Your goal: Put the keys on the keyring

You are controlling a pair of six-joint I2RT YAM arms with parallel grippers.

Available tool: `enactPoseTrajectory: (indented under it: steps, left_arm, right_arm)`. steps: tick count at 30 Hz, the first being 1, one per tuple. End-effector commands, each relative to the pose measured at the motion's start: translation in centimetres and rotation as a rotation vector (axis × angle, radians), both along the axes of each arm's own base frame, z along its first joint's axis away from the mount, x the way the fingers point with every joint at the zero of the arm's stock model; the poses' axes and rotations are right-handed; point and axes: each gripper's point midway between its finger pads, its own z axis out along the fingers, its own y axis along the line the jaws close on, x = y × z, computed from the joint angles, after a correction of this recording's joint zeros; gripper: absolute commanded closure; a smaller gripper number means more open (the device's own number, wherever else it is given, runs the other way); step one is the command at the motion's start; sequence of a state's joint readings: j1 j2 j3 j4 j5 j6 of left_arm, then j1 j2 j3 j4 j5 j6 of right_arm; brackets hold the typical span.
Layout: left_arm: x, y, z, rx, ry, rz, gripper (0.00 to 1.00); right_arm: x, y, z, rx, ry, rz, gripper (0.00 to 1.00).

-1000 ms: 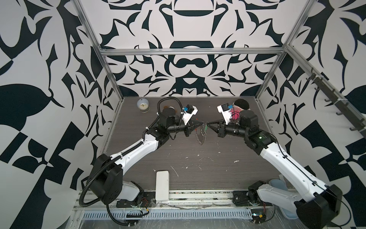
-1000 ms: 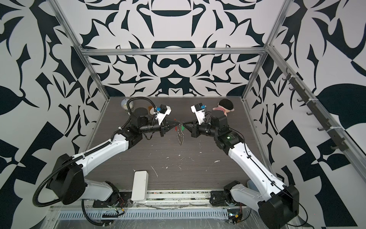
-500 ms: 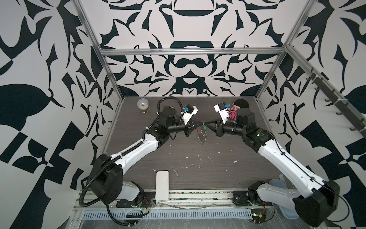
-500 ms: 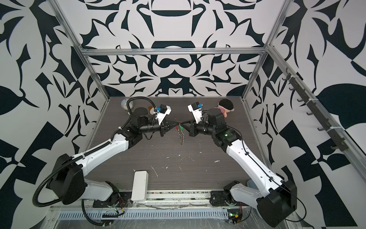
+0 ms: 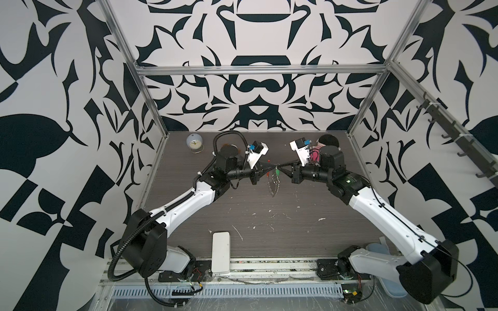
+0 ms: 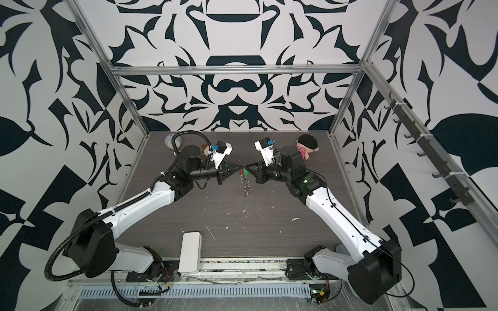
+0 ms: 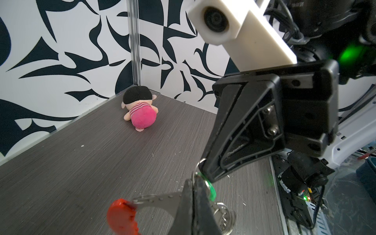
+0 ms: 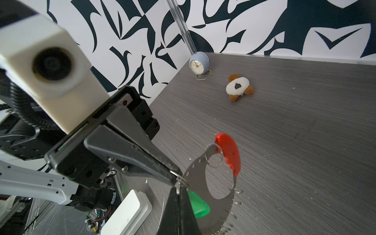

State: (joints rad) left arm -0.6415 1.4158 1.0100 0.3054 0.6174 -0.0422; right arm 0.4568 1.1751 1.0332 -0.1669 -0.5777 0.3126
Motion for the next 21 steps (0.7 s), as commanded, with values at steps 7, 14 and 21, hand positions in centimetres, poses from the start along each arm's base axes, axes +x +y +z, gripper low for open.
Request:
enactPoseTrajectory:
  steps: [7,14,21]
  left_arm:
    - [-0.9,0.0,2.6,-0.045,-0.102,-0.035,1.00]
    - [-1.0,0.4,3.2,-0.077,-0.139,-0.018,1.00]
    - [-0.7,0.6,4.3,-0.164,-0.139,-0.010,1.00]
  right_arm:
    - [1.8,-0.7,-0.2,-0.036,0.003,-0.095,1.00]
    - [1.9,-1.1,-1.2,-0.044,0.031,-0.113,1.00]
    - [1.5,-1.0,-1.2,-0.025,0.043,-0.102,1.00]
